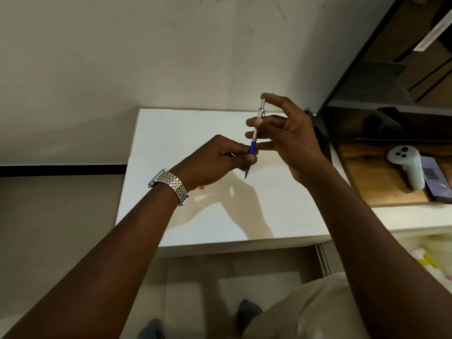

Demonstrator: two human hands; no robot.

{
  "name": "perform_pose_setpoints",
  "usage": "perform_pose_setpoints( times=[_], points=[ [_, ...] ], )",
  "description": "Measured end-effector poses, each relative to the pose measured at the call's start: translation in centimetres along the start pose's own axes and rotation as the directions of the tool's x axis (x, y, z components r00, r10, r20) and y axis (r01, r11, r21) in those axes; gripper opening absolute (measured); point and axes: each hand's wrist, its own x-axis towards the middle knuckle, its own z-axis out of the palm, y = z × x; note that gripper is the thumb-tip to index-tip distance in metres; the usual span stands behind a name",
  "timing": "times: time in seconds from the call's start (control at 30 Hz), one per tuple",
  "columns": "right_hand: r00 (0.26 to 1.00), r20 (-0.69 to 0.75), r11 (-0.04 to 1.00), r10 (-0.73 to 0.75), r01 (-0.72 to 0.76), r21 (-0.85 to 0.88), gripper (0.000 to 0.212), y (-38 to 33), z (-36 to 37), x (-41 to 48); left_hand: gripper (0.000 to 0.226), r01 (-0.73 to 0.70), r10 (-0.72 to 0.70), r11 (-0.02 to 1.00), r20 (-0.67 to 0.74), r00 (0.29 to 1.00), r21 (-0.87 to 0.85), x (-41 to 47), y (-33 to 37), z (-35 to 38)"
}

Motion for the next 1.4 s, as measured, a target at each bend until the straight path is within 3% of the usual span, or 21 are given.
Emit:
perform_pose_setpoints(
  times=[0.1,0.57,1.4],
  points=[
    [0.999,0.006,0.999,-0.051,0.051,0.001,0.053,0.03,0.26,0.19,0.018,-0.004,0.003,0.999,-0.007,1.0,-0.035,0.07,0.12,-0.24],
    [1.0,-0.009,1.0,-0.004,0.004,0.014,0.051,-0.22,0.17,0.64,0.011,-0.029,0.027,0.986,-0.017,0.999,-0.163,0.41,-0.15,0.15],
    [1.0,0.004,0.999,0.002,-0.002,0.034,0.046,0.0,0.22,0.82,0.013,0.004,-0.009,0.984,-0.025,1.0,-0.179,0.17,-0.05,0.27]
  ],
)
